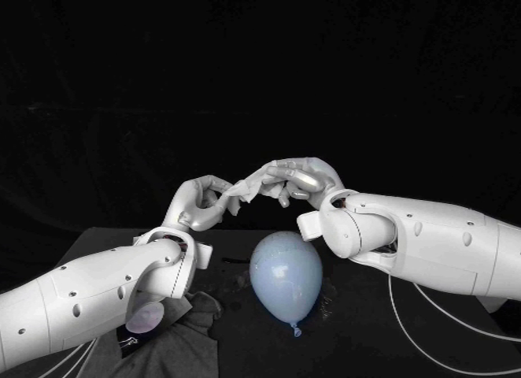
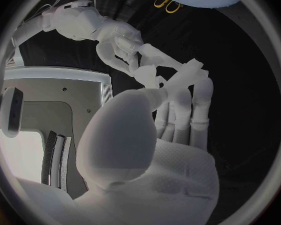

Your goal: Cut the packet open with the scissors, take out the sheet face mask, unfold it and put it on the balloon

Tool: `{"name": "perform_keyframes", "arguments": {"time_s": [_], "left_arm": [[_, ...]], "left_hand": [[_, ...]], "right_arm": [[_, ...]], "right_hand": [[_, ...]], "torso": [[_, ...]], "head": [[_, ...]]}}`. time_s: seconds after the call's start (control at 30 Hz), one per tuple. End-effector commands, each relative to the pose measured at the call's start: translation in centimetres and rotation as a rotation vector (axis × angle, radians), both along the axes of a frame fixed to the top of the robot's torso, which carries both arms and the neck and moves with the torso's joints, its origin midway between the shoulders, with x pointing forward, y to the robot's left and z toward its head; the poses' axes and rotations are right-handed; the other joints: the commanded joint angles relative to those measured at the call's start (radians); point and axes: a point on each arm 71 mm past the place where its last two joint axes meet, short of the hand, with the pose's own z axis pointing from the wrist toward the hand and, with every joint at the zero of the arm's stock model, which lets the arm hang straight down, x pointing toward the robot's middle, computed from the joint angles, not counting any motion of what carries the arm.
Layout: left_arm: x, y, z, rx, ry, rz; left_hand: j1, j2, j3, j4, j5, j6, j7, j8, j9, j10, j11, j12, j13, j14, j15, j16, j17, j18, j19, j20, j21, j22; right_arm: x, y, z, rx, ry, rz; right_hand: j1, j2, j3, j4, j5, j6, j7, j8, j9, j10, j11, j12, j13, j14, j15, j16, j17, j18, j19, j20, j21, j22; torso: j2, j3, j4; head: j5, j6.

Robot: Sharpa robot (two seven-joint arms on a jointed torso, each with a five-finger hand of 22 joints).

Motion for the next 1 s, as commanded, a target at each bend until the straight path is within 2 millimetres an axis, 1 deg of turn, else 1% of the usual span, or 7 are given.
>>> {"name": "perform_keyframes", "arguments": {"time_s": [0.03, 0.1, 0.2, 0.27, 0.5, 0.8, 1.0], "left_arm": [[0.3, 0.2, 0.3, 0.013, 0.014, -0.060], [0.6, 0.6, 0.5, 0.040, 0.034, -0.073], [1.2, 0.8, 1.1, 0.083, 0.067, -0.099], [1.6, 0.8, 1.5, 0.126, 0.110, -0.133], [3.1, -0.2, 3.9, 0.261, 0.247, -0.240], [4.5, -0.6, 5.7, 0.341, 0.302, -0.258], [5.1, 0.1, 5.8, 0.357, 0.335, -0.244]], "left_hand": [[-0.019, 0.000, -0.004, -0.010, 0.002, 0.012, 0.002, -0.004, 0.002, 0.014, -0.001, -0.003, -0.002, 0.000, 0.000, -0.004, -0.001, 0.007, 0.001, 0.000, 0.010, 0.012], [-0.042, -0.001, -0.016, -0.025, 0.002, 0.025, -0.004, -0.004, 0.004, 0.045, -0.011, 0.006, 0.001, 0.068, -0.006, 0.025, 0.109, -0.008, 0.058, -0.003, 0.060, 0.099], [-0.061, -0.004, -0.028, -0.026, 0.002, 0.034, -0.007, -0.003, 0.006, 0.058, -0.014, 0.006, 0.000, 0.089, -0.008, 0.037, 0.145, -0.013, 0.075, -0.005, 0.076, 0.125], [-0.071, 0.000, -0.031, -0.043, 0.002, 0.044, -0.013, -0.009, 0.007, 0.081, -0.023, 0.002, -0.003, 0.143, -0.016, 0.058, 0.239, -0.025, 0.119, -0.011, 0.116, 0.193], [-0.108, -0.002, -0.044, -0.055, 0.002, 0.066, -0.023, -0.021, 0.007, 0.092, -0.024, -0.020, -0.012, 0.205, -0.017, 0.085, 0.360, -0.039, 0.158, -0.014, 0.159, 0.265], [-0.117, -0.003, -0.050, -0.060, 0.002, 0.073, -0.026, -0.023, 0.008, 0.092, -0.023, -0.030, -0.016, 0.193, -0.017, 0.089, 0.337, -0.036, 0.145, -0.014, 0.153, 0.250], [-0.126, -0.003, -0.055, -0.060, 0.002, 0.077, -0.029, -0.025, 0.009, 0.095, -0.022, -0.037, -0.020, 0.190, -0.015, 0.089, 0.336, -0.036, 0.143, -0.013, 0.154, 0.252]], "right_arm": [[0.3, -0.6, -0.4, -0.027, 0.048, 0.018], [0.4, -1.1, -0.6, -0.048, 0.076, 0.027], [0.5, -1.7, -0.9, -0.087, 0.122, 0.043], [0.6, -2.1, -1.3, -0.126, 0.162, 0.052], [1.1, -2.8, -2.2, -0.258, 0.266, 0.042], [1.8, -3.8, -2.3, -0.287, 0.282, -0.019], [2.4, -5.2, -2.3, -0.292, 0.293, -0.060]], "right_hand": [[0.007, 0.003, 0.011, -0.001, 0.006, 0.006, 0.000, 0.006, 0.001, 0.005, 0.001, -0.007, -0.001, 0.032, -0.009, 0.002, -0.003, 0.010, -0.006, -0.005, -0.006, -0.004], [0.006, 0.003, 0.015, -0.001, 0.006, 0.004, 0.000, 0.006, 0.001, 0.005, 0.001, -0.008, -0.001, 0.031, -0.009, 0.002, -0.004, 0.012, -0.009, -0.005, -0.010, -0.008], [0.005, 0.002, 0.018, -0.002, 0.006, 0.003, 0.000, 0.006, 0.001, 0.004, 0.002, -0.010, -0.001, 0.031, -0.008, 0.001, -0.005, 0.013, -0.013, -0.005, -0.016, -0.015], [0.005, 0.002, 0.021, -0.004, 0.007, 0.003, 0.001, 0.006, 0.000, 0.004, 0.002, -0.011, -0.001, 0.031, -0.008, 0.001, -0.006, 0.014, -0.015, -0.005, -0.019, -0.018], [0.003, 0.000, 0.026, -0.006, 0.007, 0.002, 0.001, 0.006, 0.000, 0.005, 0.002, -0.012, 0.000, 0.030, -0.008, -0.001, -0.011, 0.015, -0.017, -0.004, -0.021, -0.021], [-0.002, -0.003, 0.030, -0.006, 0.008, 0.004, 0.001, 0.008, 0.000, 0.007, 0.002, -0.012, 0.001, 0.031, -0.007, 0.000, -0.007, 0.014, -0.016, -0.004, -0.018, -0.017], [-0.005, -0.006, 0.039, -0.010, 0.007, 0.006, 0.000, 0.011, 0.001, 0.012, 0.001, -0.013, 0.003, 0.032, -0.008, 0.001, -0.004, 0.014, -0.014, -0.004, -0.013, -0.013]], "torso": [[0.000, 0.0000, -0.0003], [0.000, 0.0000, -0.0011], [0.001, -0.0001, -0.0015], [0.000, 0.0005, -0.0020], [-0.001, 0.0021, -0.0012], [0.000, 0.0027, -0.0023], [0.001, 0.0004, -0.0008]], "head": [[-0.001, -0.007], [-0.002, -0.012], [-0.002, -0.015], [-0.003, -0.021], [0.000, -0.026], [0.002, -0.025], [0.000, -0.024]]}}
